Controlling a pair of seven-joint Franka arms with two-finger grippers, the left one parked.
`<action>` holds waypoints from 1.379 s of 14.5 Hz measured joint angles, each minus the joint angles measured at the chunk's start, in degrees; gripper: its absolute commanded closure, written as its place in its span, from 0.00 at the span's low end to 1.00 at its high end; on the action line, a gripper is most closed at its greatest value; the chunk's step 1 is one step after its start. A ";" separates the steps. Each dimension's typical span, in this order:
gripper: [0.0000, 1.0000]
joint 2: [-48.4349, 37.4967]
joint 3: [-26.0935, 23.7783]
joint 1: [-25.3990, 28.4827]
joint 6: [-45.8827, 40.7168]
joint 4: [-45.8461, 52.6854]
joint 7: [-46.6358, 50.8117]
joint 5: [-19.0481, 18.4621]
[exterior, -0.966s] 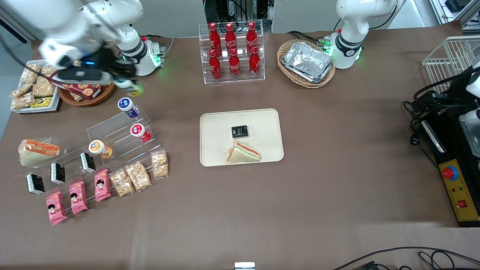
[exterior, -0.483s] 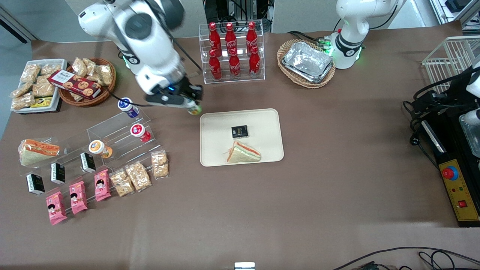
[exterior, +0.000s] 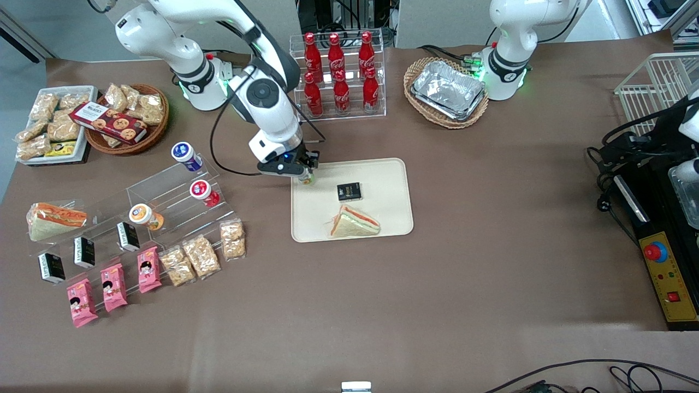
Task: Place green gum on tray
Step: 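Lift the green bottle and carry it over the cream tray, then lower the green bottle onto the tray beside the black packet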
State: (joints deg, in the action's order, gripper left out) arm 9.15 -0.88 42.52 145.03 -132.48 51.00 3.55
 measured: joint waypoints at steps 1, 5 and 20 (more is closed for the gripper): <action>0.90 1.59 0.10 0.67 1.61 -0.04 0.64 -0.07; 0.40 6.16 0.23 2.75 5.84 -0.03 4.72 -3.91; 0.00 6.13 1.58 2.58 5.48 1.58 4.94 -4.64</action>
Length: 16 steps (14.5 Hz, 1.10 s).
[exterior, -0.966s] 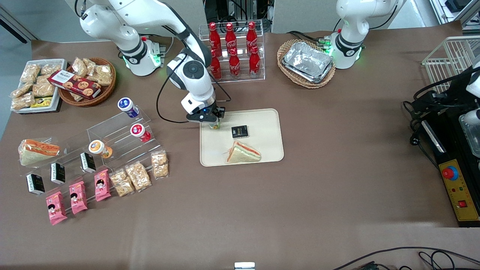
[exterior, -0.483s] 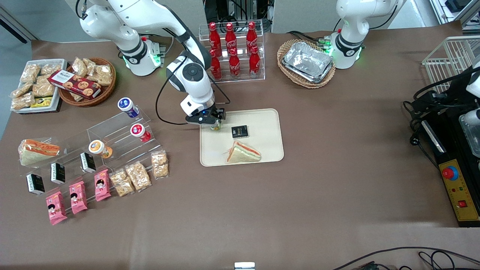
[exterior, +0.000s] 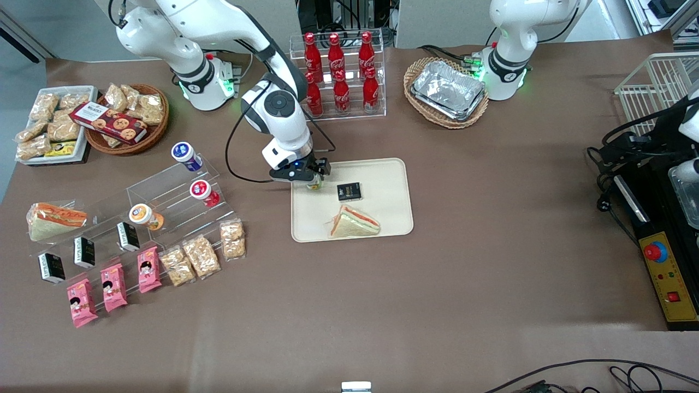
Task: Place green gum on tray
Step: 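Lower the green bottle onto the tray beside the black packet, then open the right gripper and withdraw it from the tray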
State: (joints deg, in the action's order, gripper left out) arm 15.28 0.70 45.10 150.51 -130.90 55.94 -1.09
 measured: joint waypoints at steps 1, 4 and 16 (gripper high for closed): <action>0.00 -1.45 0.67 -0.17 -3.87 1.58 -0.02 -0.24; 0.00 -7.09 2.20 -1.37 -22.63 11.08 -1.22 -0.90; 0.00 -17.25 3.93 -32.59 -53.69 30.22 -45.79 -1.31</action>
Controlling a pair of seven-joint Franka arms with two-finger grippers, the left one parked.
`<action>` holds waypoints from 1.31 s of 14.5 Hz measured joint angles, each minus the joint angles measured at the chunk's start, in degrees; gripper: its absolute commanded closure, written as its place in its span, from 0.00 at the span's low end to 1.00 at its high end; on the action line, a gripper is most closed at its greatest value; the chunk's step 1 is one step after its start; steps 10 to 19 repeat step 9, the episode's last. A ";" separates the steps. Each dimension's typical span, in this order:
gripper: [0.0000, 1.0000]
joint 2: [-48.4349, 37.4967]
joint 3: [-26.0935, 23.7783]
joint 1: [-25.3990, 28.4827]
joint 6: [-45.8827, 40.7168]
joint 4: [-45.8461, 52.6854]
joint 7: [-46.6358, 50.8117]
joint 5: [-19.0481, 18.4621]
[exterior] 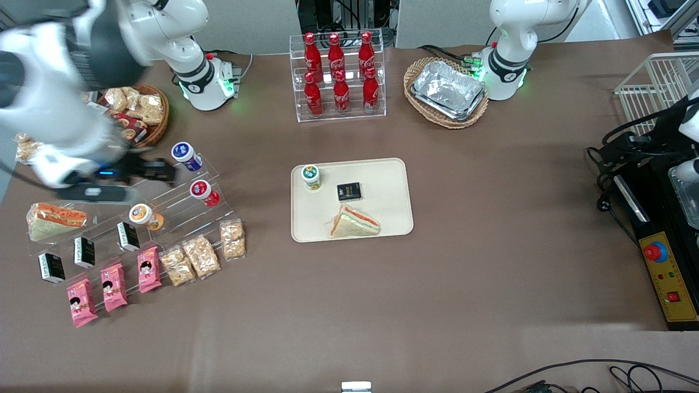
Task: Place green gum on tray
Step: 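Open the right gripper and withdraw it from the tray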
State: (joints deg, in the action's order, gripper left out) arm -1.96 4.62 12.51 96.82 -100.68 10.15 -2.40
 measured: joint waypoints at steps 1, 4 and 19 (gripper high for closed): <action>0.00 -1.31 0.05 -2.99 -0.11 0.26 -3.80 0.02; 0.00 -4.16 0.05 -7.07 -2.66 2.71 -7.47 0.03; 0.00 -4.51 -0.43 -8.14 -5.56 4.68 -7.42 0.06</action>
